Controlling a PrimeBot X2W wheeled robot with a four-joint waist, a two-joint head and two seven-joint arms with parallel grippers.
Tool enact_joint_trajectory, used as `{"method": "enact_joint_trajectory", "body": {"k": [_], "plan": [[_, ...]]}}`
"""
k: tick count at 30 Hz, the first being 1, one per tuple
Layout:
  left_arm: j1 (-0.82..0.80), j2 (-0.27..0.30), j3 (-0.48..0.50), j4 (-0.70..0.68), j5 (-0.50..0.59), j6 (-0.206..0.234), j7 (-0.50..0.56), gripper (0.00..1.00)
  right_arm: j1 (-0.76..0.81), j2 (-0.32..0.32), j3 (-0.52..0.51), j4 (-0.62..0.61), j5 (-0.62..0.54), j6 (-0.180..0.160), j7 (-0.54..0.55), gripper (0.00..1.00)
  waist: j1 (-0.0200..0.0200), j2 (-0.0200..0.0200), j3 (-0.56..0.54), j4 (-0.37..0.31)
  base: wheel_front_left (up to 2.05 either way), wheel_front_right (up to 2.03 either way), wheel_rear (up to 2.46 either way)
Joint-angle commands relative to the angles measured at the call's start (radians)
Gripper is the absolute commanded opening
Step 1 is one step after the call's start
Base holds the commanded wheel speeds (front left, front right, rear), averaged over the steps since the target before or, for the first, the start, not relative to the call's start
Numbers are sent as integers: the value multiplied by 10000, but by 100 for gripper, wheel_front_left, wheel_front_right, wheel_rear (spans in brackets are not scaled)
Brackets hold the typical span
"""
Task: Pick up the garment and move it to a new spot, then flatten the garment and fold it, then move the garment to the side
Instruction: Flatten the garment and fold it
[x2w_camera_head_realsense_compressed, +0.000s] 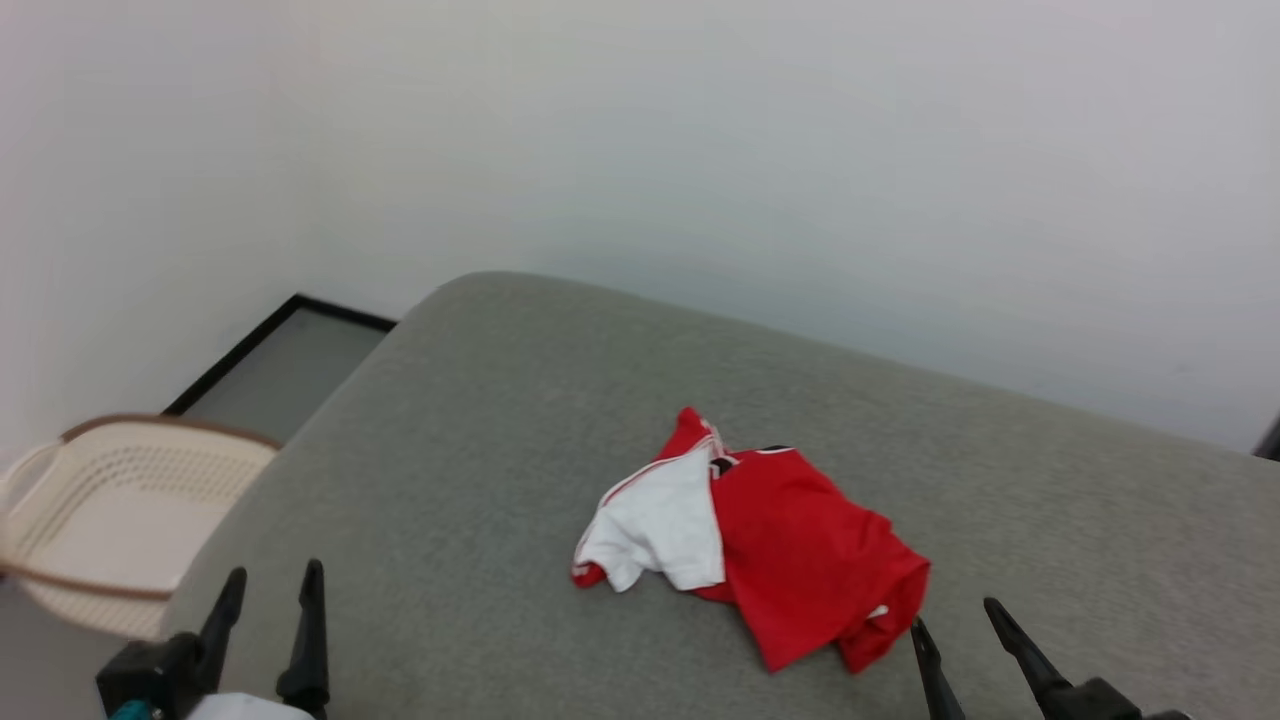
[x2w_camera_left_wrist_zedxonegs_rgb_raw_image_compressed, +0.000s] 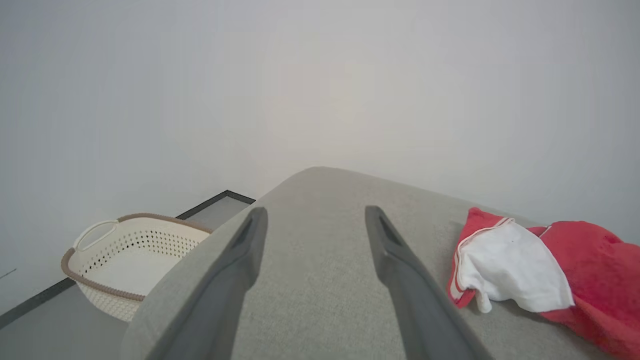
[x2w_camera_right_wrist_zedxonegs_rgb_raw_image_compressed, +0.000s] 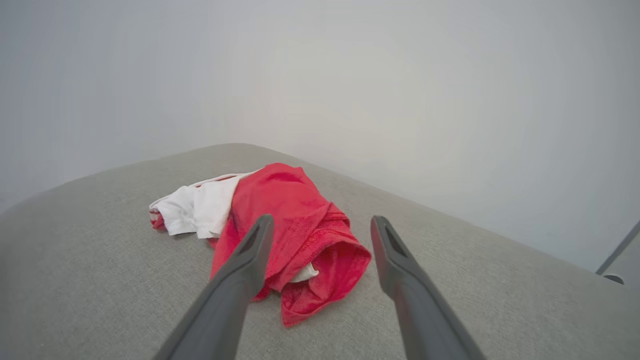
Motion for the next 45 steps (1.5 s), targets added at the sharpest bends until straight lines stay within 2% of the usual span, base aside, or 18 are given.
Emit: {"method": "enact_joint_trajectory", "body": {"k": [1, 4, 8, 20, 25, 35, 40, 41, 42, 45], "plan": [[55, -99, 87, -112, 80, -32, -2, 100, -195, 12, 74, 102, -85, 1, -10, 100, 0, 0, 234, 388, 0, 0, 0], [139, -362, 261, -162, 90, -71, -3, 100, -594, 11, 244, 483, -197, 1, 207, 100, 0, 0, 318, 487, 0, 0, 0], [126, -599, 312, -122, 125, -181, -3, 100, -1353, -40, 530, 916, 10, 1, 1279, 100, 0, 0, 386, 553, 0, 0, 0], [-114, -1292, 217, -145, 344, -354, -3, 100, -4227, -1760, 2492, 1977, 1915, -2, 6367, 100, 0, 0, 751, 813, 0, 0, 0], [-105, -1600, 306, -251, 548, -450, -3, 100, -5366, -2010, 3259, 2708, 2899, -2, 7901, 100, 0, 0, 952, 968, 0, 0, 0], [-176, -2023, 698, -37, 812, -709, -4, 100, -6820, -1702, 4496, 5224, 4434, -4, 9225, 100, 0, 0, 1179, 1144, 0, 0, 0], [-288, -2237, 861, 24, 844, -815, -4, 100, -7295, -1608, 5001, 6277, 4785, -4, 8788, 100, 0, 0, 1279, 1222, 0, 0, 0], [-302, -2269, 886, 49, 864, -835, -4, 100, -7390, -1583, 5033, 6475, 4845, -4, 8634, 45, 0, 0, 1290, 1233, 0, 0, 0], [-322, -2301, 906, 68, 885, -857, -4, 100, -7484, -1544, 5117, 6646, 4880, -4, 8490, 0, 0, 0, 1297, 1242, 0, 0, 0], [-346, -2368, 965, 118, 877, -892, -4, 100, -7713, -1540, 5301, 6945, 4971, -4, 8190, 0, 0, 0, 1300, 1249, 0, 0, 0]]}}
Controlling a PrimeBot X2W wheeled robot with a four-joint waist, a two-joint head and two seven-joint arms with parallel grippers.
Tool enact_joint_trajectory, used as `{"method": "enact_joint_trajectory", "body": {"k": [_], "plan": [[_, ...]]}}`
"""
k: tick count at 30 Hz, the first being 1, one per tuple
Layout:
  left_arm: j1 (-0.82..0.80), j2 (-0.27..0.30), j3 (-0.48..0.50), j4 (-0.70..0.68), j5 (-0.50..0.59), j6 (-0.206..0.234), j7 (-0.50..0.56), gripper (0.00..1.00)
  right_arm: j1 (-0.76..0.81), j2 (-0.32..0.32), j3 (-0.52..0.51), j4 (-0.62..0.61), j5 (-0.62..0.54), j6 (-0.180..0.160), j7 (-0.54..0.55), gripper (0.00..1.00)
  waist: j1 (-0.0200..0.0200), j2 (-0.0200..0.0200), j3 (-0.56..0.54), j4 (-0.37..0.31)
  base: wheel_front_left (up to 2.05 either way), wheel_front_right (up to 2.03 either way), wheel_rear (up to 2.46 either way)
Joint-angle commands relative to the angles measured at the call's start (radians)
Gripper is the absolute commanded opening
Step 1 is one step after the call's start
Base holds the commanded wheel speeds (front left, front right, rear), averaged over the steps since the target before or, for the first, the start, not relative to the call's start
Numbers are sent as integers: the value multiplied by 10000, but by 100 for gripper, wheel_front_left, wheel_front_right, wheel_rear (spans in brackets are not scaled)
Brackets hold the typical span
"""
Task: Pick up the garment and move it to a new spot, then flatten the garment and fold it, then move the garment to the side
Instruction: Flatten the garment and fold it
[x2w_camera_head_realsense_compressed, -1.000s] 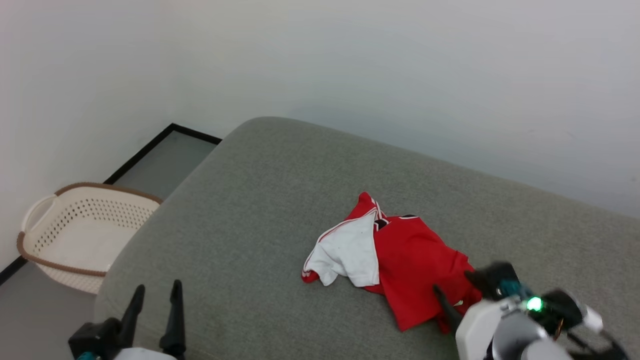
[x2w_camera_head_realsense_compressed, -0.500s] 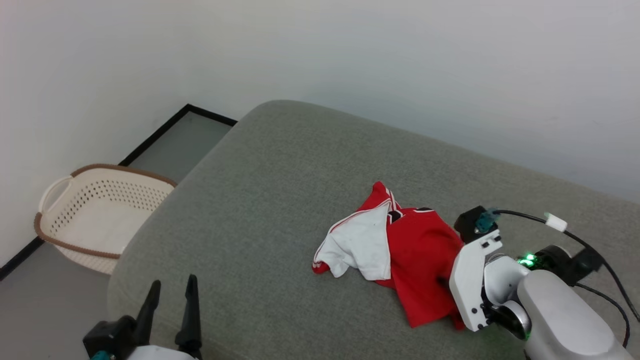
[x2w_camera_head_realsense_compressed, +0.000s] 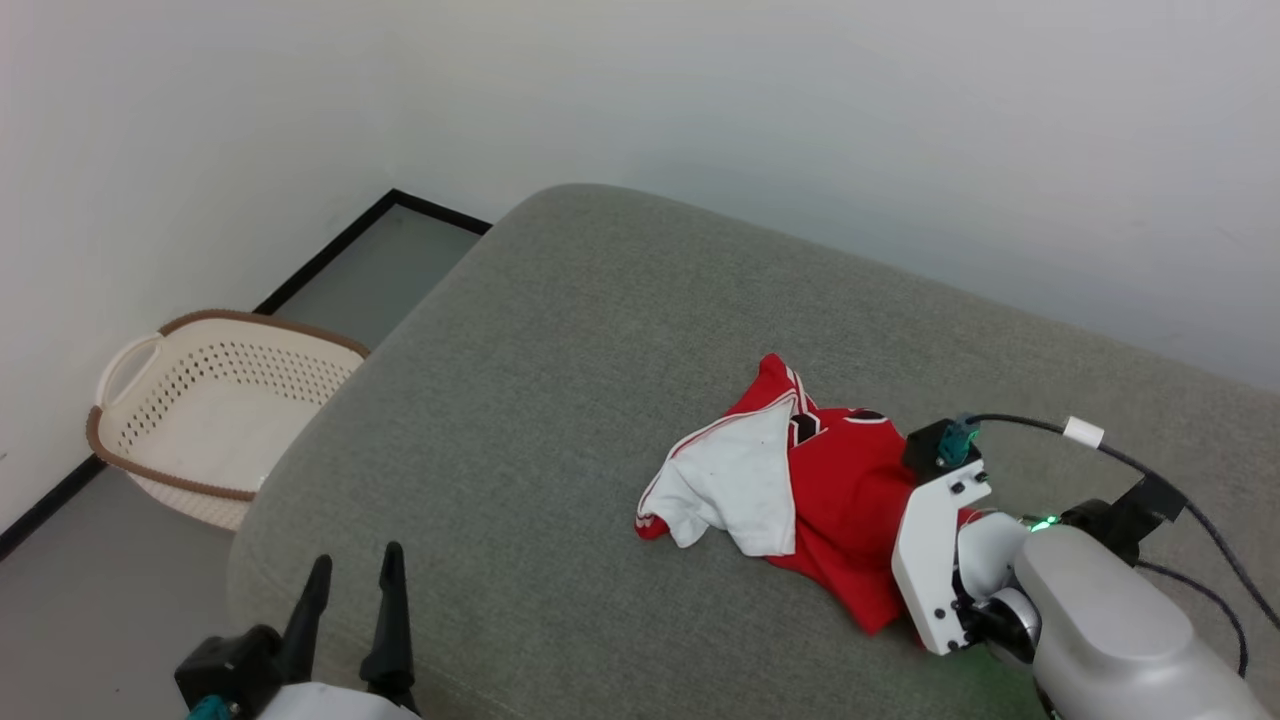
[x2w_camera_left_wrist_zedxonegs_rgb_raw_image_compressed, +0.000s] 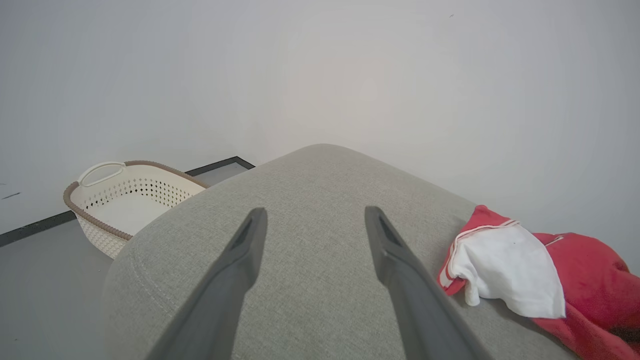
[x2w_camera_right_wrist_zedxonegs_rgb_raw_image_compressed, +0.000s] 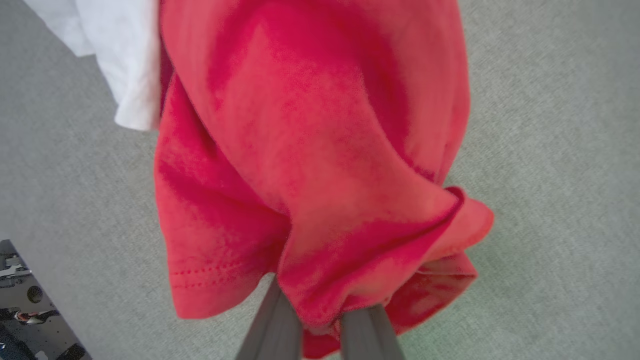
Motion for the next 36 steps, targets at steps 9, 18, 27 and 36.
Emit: {"method": "enact_joint_trajectory", "body": {"k": [9, 18, 27, 36], "plan": [[48, -96, 200, 207, -11, -135, -4, 100, -617, -521, 638, 552, 687, -10, -327, 0, 0, 0, -194, -149, 0, 0, 0], [94, -48, -55, 553, 11, -181, -4, 100, -21, -1785, 1212, -70, 1464, -10, -379, 0, 0, 0, -553, -493, 0, 0, 0], [107, 8, -580, 974, -9, -187, -4, 100, 1757, -3170, 1104, -1909, 2159, -10, -72, 0, 0, 0, -892, -895, 0, 0, 0], [-156, 100, -1135, 1396, -217, -197, 20, 100, 4027, -3063, -292, -3048, 1757, -8, 220, 0, 0, 0, -1017, -1102, 0, 0, 0]]}}
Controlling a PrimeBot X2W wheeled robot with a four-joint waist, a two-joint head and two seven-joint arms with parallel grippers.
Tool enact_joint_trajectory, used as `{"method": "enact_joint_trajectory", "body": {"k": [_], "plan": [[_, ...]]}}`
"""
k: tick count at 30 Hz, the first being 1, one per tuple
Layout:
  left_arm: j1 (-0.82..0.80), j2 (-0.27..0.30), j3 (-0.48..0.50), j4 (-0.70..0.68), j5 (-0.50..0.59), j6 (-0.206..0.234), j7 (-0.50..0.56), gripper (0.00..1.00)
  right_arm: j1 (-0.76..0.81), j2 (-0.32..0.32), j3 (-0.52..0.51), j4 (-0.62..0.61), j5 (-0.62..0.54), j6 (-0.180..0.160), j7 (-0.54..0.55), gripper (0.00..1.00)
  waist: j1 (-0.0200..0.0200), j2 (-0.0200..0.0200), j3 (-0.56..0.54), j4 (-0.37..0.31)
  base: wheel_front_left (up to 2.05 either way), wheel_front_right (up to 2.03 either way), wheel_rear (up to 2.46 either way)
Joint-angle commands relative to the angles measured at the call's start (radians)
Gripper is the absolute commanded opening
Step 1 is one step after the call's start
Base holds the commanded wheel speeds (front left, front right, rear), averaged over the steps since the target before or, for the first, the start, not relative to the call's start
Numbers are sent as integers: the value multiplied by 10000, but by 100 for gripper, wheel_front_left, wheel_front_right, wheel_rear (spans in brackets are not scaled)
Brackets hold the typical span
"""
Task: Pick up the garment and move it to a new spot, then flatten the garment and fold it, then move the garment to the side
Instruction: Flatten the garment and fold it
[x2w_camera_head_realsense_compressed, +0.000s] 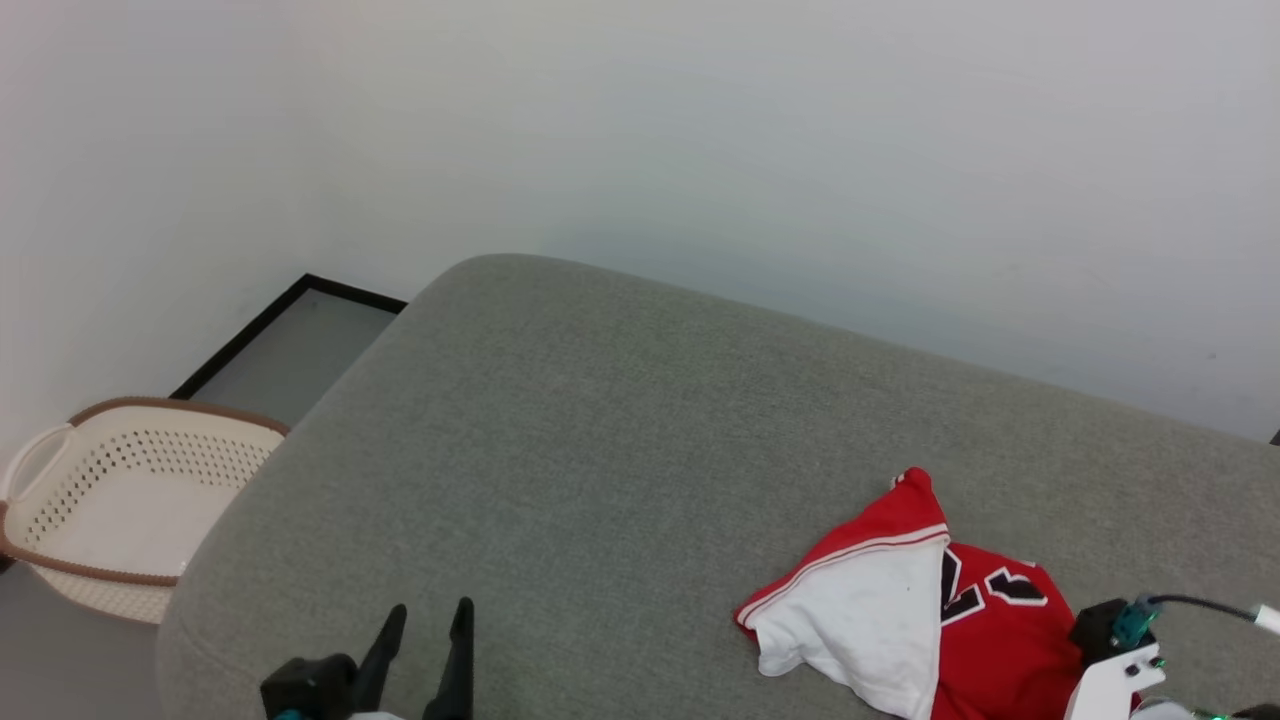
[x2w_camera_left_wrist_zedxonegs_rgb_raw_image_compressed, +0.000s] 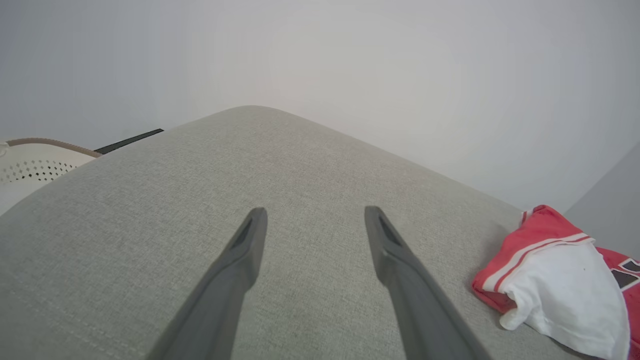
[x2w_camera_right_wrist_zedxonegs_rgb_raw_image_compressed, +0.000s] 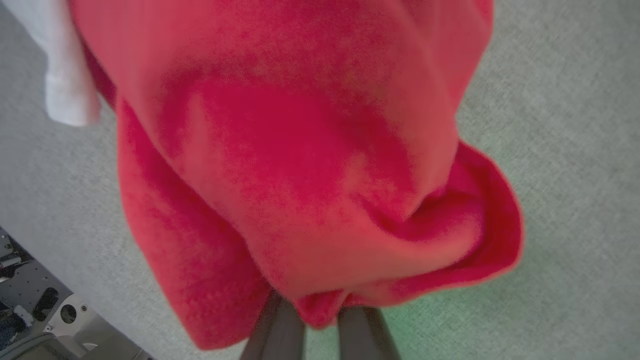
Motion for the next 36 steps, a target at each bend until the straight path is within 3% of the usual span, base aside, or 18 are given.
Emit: {"method": "enact_joint_trajectory", "body": {"k": [1, 7, 8, 9, 10, 11, 19, 26, 36], "plan": [[-134, 61, -64, 51, -55, -35, 10, 100, 309, 198, -120, 16, -143, -6, 100, 0, 0, 0, -1, -24, 0, 0, 0], [-255, 159, -299, 285, -190, -36, 4, 100, 729, 942, -862, 38, -793, 1, 344, 0, 0, 0, -12, -109, 0, 0, 0], [-253, 184, -318, 306, -207, -36, 2, 100, 728, 1036, -989, -34, -856, 1, 342, 13, 0, 0, -36, -131, 0, 0, 0], [-239, 210, -328, 327, -211, -36, 0, 100, 722, 1109, -1126, -103, -937, 1, 363, 41, 0, 0, -73, -159, 0, 0, 0], [-222, 231, -335, 345, -216, -36, -2, 100, 728, 1128, -1275, -160, -1000, 1, 411, 96, 0, 0, -103, -183, 0, 0, 0], [-204, 250, -335, 359, -217, -36, -2, 100, 762, 1135, -1418, -249, -1060, 1, 469, 100, 0, 0, -144, -211, 0, 0, 0], [-18, 448, -209, 262, -223, 15, -5, 100, 1311, 1318, -2609, -1613, -1536, -2, 159, 100, 0, 0, -366, -620, 0, 0, 0], [105, 491, 16, -76, -181, 142, -9, 100, 2048, 1576, -3493, -3186, -2352, -6, -806, 100, 0, 0, -323, -1199, 0, 0, 0], [271, 343, 340, -643, 27, 228, -11, 100, 3061, 2051, -3962, -4807, -4205, -8, -4134, 100, 0, 0, -15, -2097, 0, 0, 0]]}}
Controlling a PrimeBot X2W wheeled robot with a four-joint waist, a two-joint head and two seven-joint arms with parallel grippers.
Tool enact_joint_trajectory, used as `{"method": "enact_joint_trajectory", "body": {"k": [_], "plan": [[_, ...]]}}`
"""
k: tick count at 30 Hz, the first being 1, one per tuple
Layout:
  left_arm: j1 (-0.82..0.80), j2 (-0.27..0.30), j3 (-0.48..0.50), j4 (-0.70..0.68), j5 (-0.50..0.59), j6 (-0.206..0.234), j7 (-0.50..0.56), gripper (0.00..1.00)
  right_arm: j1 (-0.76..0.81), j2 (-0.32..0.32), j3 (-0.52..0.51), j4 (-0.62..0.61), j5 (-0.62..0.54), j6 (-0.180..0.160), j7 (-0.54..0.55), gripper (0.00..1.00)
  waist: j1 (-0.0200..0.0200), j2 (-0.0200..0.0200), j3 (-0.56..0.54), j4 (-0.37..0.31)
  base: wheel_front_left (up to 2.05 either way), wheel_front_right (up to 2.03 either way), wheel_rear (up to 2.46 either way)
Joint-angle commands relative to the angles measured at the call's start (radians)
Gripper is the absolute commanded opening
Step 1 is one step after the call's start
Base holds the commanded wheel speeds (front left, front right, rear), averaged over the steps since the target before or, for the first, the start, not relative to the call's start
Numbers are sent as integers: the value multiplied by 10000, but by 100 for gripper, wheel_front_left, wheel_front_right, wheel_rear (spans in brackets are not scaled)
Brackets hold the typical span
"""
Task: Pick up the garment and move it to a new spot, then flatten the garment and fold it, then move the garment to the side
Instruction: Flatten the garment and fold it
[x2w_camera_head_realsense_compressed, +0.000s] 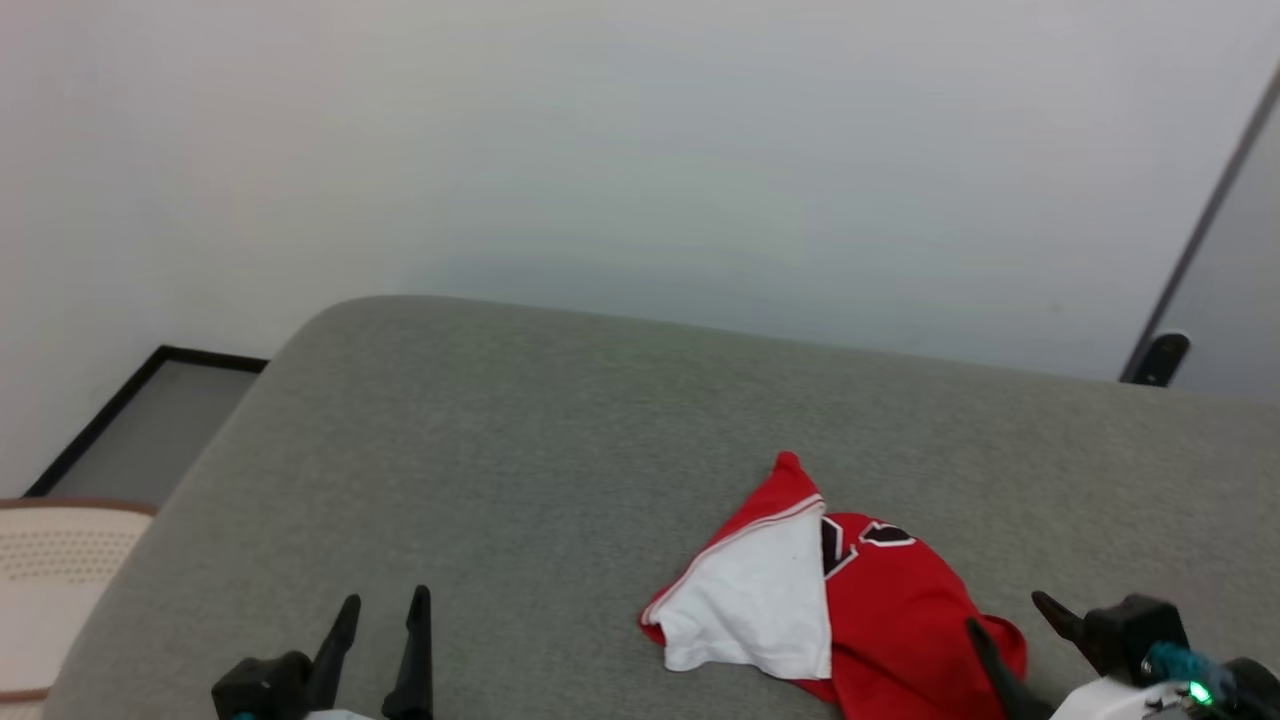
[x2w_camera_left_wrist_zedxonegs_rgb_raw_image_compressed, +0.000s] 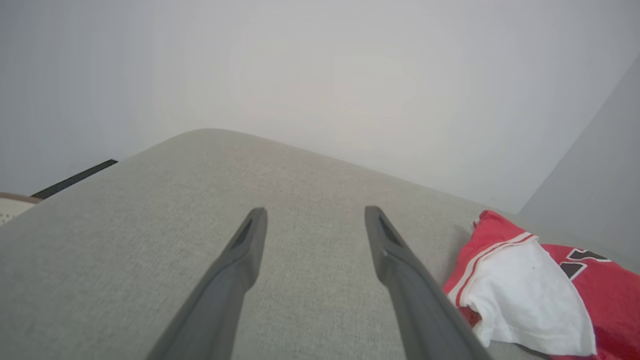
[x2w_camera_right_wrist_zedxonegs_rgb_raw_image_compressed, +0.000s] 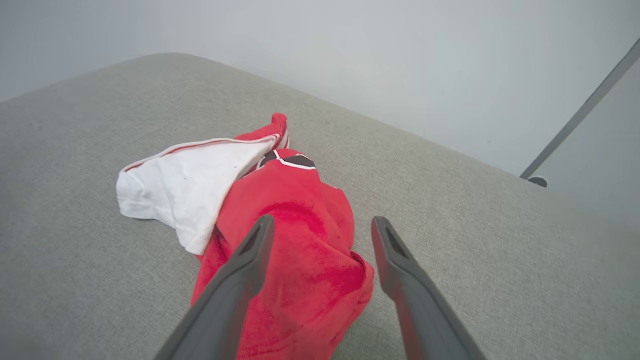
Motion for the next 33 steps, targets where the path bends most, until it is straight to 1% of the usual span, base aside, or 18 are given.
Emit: {"method": "enact_joint_trajectory", "body": {"k": [1, 4, 7, 10, 17, 22, 27, 33], "plan": [[87, -31, 81, -105, 80, 31, -2, 100, 230, 221, -108, -60, -282, -10, -434, 100, 0, 0, 173, -382, 0, 0, 0], [54, -99, 152, -172, 127, 23, -2, 100, 361, 432, -126, -68, -671, -10, -1135, 100, 0, 0, 262, -556, 0, 0, 0], [-38, -136, 178, -168, 190, -13, -2, 100, 337, 619, -70, 93, -848, -10, -1477, 100, 0, 0, 295, -599, 0, 0, 0], [-91, -161, 113, -120, 230, -46, -2, 100, 203, 661, -15, 160, -941, -10, -1553, 100, 0, 0, 294, -549, 0, 0, 0], [-279, -154, -57, 50, 420, -103, -2, 100, -102, 641, -39, 392, -1094, -10, -1861, 100, 0, 0, 193, -179, 0, 0, 0], [-324, -75, -68, -6, 487, -137, -3, 100, -43, 769, -313, 364, -1283, -10, -2120, 100, 0, 0, 190, -335, 0, 0, 0], [-285, 39, -93, -164, 536, -139, -3, 100, 41, 926, -731, 265, -1614, -10, -2352, 100, 0, 0, 272, -957, 0, 0, 0], [-510, 51, -161, -287, 536, -76, 8, 100, 172, 1159, -1416, 41, -2059, -10, -2651, 100, 0, 0, 488, -1941, 0, 0, 0]]}}
